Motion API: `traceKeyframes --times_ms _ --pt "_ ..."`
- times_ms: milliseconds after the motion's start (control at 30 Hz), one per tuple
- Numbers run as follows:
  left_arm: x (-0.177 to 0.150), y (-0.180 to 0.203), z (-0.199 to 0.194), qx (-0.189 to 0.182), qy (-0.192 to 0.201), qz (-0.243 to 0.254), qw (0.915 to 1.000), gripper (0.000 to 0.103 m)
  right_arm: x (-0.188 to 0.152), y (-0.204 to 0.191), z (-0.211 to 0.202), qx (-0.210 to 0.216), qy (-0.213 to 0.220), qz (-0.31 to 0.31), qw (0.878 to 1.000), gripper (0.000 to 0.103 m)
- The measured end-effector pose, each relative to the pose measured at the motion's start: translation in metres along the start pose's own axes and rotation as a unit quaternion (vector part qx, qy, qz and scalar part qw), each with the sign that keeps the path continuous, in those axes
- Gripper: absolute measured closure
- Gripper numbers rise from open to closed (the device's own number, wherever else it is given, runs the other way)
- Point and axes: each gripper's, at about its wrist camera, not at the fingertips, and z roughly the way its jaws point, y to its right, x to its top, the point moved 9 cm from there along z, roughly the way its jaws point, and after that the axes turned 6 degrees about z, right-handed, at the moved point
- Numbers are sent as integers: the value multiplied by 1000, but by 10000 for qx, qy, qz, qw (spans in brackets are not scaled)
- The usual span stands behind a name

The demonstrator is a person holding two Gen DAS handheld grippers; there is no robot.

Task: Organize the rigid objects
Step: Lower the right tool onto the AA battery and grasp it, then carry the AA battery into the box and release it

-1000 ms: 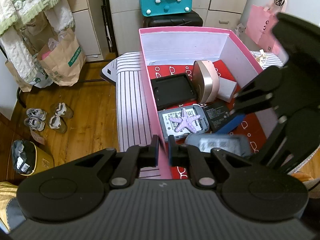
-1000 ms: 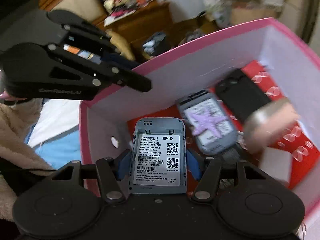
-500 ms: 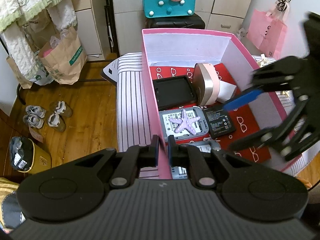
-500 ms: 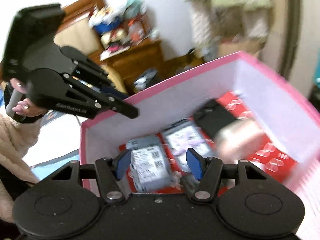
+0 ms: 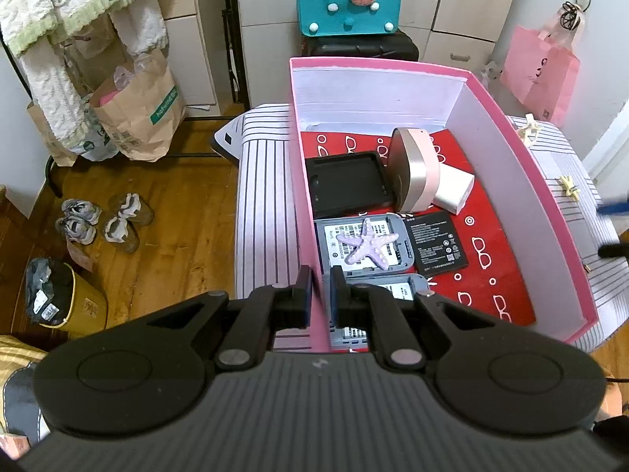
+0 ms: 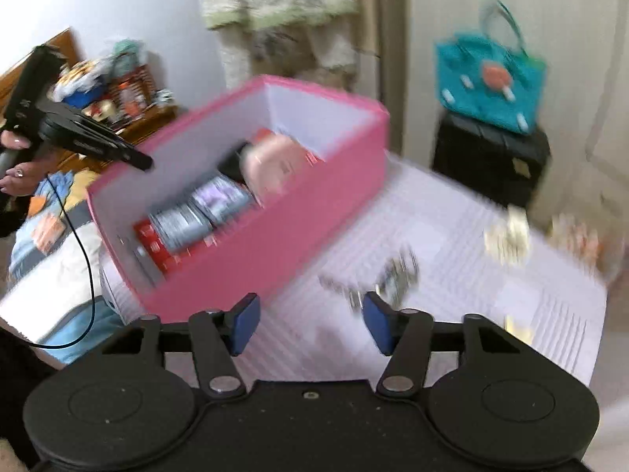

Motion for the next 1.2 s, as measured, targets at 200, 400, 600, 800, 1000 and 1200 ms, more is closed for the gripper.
traceKeyframes --times_ms 200,400,600,800,1000,1200 --pt "0 -1 0 73 -46 -107 9999 94 -61 33 17 -355 -190 670 9969 55" --pt "2 5 0 307 -14 129 9994 95 -79 56 20 -711 29 763 9945 66" --pt "3 10 0 476 -12 319 9984 95 -84 63 29 -854 95 432 9954 78" --pt "-2 9 2 458 -101 307 9984 95 -72 58 28 -899 148 206 9956 92" --pt "-5 7 4 389 -180 257 9987 95 -25 28 6 -385 679 94 9969 92" --pt "-5 7 4 360 -156 241 9989 95 35 -34 -14 606 1047 -428 9917 92"
